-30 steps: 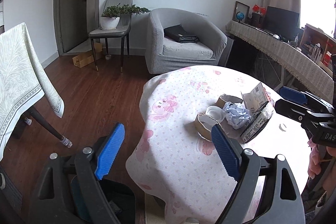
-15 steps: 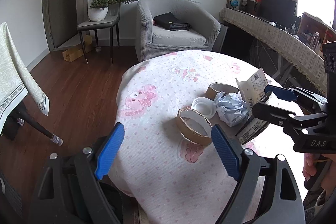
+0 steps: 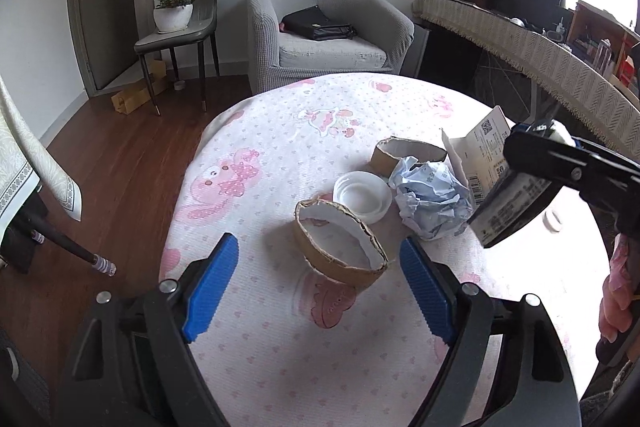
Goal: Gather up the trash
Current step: 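Grasp the cardboard tape roll with the left gripper, then carry the tape roll with the left gripper to the bin and release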
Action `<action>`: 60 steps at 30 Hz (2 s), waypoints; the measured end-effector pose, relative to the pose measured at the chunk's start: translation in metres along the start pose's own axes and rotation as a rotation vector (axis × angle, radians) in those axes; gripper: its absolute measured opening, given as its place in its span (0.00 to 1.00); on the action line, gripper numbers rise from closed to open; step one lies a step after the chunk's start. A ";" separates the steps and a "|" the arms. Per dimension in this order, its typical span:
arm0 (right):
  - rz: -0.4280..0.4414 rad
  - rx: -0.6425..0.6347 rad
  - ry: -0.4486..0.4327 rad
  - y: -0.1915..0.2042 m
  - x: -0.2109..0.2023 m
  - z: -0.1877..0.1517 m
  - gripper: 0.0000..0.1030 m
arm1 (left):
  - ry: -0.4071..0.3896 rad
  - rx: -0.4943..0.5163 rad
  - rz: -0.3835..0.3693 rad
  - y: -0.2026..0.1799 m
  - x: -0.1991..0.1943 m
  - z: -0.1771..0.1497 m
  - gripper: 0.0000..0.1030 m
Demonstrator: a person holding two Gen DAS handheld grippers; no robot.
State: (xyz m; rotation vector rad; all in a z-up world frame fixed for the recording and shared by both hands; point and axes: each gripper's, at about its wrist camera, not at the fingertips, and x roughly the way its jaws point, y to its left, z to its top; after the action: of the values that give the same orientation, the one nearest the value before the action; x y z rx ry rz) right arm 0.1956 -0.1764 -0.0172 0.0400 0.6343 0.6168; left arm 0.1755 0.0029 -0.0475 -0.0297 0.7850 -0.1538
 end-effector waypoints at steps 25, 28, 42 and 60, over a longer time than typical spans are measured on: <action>0.047 0.103 -0.093 -0.022 -0.018 0.004 0.51 | 0.047 0.002 0.116 -0.012 0.021 0.005 0.47; 0.037 0.096 -0.093 -0.017 -0.018 0.005 0.51 | 0.033 0.002 0.104 -0.010 0.018 0.002 0.46; 0.019 0.104 -0.109 0.010 -0.028 -0.004 0.51 | 0.001 -0.030 0.036 0.003 -0.015 -0.012 0.43; 0.066 0.080 -0.066 0.075 -0.014 -0.017 0.51 | 0.003 -0.068 0.074 0.067 -0.070 -0.054 0.43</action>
State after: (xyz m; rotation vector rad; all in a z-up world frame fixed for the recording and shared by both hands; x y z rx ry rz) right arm 0.1375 -0.1256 -0.0067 0.1557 0.5952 0.6515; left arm 0.0973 0.0816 -0.0422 -0.0647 0.7930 -0.0570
